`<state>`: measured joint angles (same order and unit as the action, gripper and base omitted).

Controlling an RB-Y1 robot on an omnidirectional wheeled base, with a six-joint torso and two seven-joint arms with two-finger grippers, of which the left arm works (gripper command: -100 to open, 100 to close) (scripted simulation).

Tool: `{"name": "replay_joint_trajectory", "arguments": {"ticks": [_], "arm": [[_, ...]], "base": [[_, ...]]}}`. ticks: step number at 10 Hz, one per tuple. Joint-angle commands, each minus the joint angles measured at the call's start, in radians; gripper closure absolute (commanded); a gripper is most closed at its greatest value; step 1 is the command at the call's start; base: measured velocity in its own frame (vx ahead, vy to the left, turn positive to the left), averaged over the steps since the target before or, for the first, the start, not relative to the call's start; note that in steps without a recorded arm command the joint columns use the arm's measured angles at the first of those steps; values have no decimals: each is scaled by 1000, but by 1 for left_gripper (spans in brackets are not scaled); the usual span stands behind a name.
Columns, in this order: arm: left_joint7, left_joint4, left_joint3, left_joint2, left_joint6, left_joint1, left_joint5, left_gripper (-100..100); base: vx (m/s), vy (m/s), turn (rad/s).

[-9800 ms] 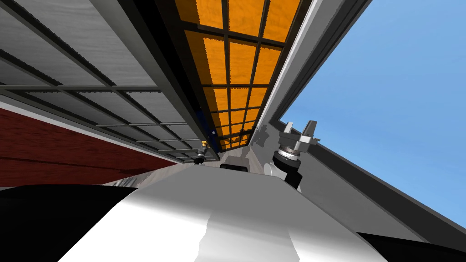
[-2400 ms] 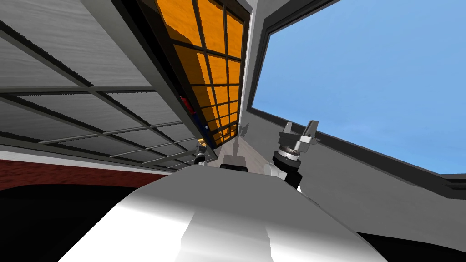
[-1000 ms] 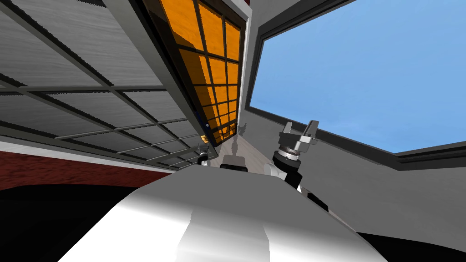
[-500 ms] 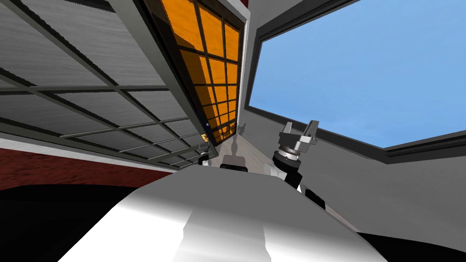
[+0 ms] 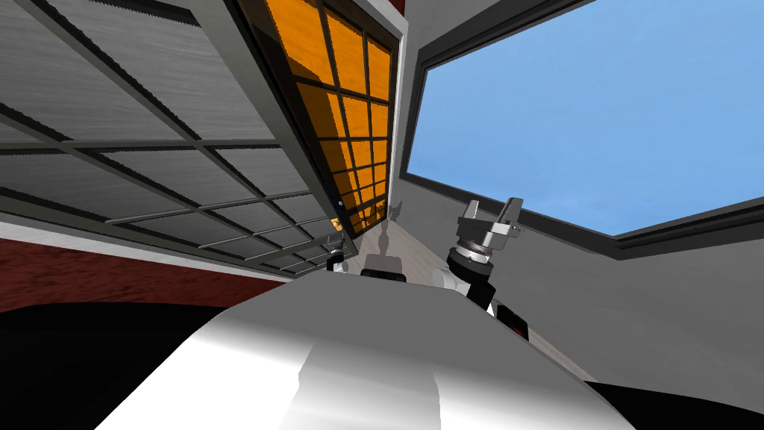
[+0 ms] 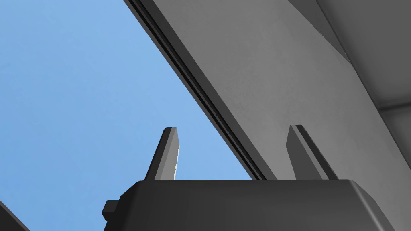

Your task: Pull the door open

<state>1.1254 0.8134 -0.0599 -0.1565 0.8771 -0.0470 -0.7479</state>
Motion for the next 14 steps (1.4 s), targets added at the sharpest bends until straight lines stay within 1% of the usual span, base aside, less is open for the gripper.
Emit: {"name": "replay_joint_trajectory", "arguments": {"ticks": [1, 2, 3, 4, 5, 8, 9, 10, 12, 13, 14], "arm": [[37, 2, -7, 3, 0, 2, -15, -100], [59, 4, -11, 5, 0, 3, -25, -100], [44, 2, -9, 4, 1, 3, -19, -100], [79, -7, -9, -20, 5, -7, -21, -100], [103, -14, -10, -40, 8, -15, -22, -100], [145, -26, -10, -74, 14, -28, -24, -100], [175, -35, -10, -98, 18, -38, -25, -100], [189, -39, -10, -110, 20, -43, -26, -100], [240, -54, -11, -151, 27, -59, -28, -100], [257, -59, -11, -165, 29, -64, -29, -100], [247, -54, -11, -157, 28, -64, -28, -100]], "base": [[-60, 6, -23], [-61, 8, -20], [-28, 3, -4], [121, -2, -36], [223, -6, -55], [153, 1, -25], [135, 10, -49], [138, 16, -34], [150, -13, -43], [209, 9, -23], [95, 11, -3]]}}
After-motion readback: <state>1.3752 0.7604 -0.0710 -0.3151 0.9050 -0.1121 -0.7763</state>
